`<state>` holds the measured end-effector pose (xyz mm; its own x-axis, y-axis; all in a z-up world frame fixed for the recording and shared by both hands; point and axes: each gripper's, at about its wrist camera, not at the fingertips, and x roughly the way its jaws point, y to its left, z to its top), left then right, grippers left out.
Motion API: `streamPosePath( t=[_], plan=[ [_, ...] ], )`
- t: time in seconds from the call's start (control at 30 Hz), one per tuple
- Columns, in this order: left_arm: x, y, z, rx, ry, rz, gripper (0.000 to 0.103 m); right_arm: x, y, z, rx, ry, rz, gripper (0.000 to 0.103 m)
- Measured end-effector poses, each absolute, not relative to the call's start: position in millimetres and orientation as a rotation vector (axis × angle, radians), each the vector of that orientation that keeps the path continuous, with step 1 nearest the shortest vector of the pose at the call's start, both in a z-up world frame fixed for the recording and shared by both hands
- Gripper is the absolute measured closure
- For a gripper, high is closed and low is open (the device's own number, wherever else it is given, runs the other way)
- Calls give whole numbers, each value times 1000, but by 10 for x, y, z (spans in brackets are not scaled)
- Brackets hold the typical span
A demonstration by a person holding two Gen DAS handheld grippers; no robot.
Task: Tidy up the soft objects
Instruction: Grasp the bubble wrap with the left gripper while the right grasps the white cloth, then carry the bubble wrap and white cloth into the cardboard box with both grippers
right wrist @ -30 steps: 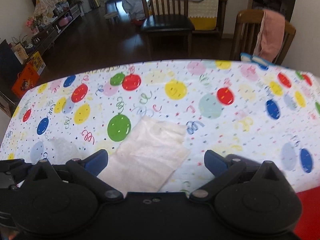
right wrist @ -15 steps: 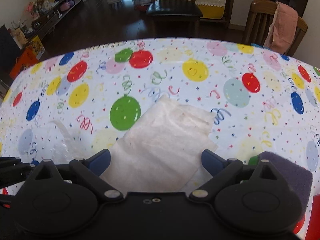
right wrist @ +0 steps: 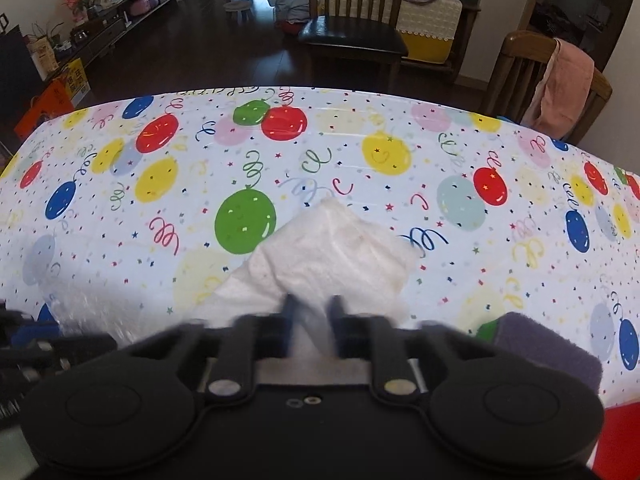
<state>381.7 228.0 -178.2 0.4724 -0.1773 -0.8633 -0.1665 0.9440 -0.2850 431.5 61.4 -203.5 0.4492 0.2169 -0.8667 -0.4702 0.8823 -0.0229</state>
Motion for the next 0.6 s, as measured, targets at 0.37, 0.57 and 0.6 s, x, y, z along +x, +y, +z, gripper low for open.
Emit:
streamPosePath(
  t=[0.37,0.57,0.6],
  plan=[
    [3574,2287,-1342,-394,994,-4,93,3951,307,-1540,-200,893,493,102],
    [3398,2199,-987,-401,934,-35,94,3691,77,-1083,-168,819,554,102],
    [3360,2175,-921,-404,923,-39,94,3649,30,-1011,-159,810,565,102]
  ],
)
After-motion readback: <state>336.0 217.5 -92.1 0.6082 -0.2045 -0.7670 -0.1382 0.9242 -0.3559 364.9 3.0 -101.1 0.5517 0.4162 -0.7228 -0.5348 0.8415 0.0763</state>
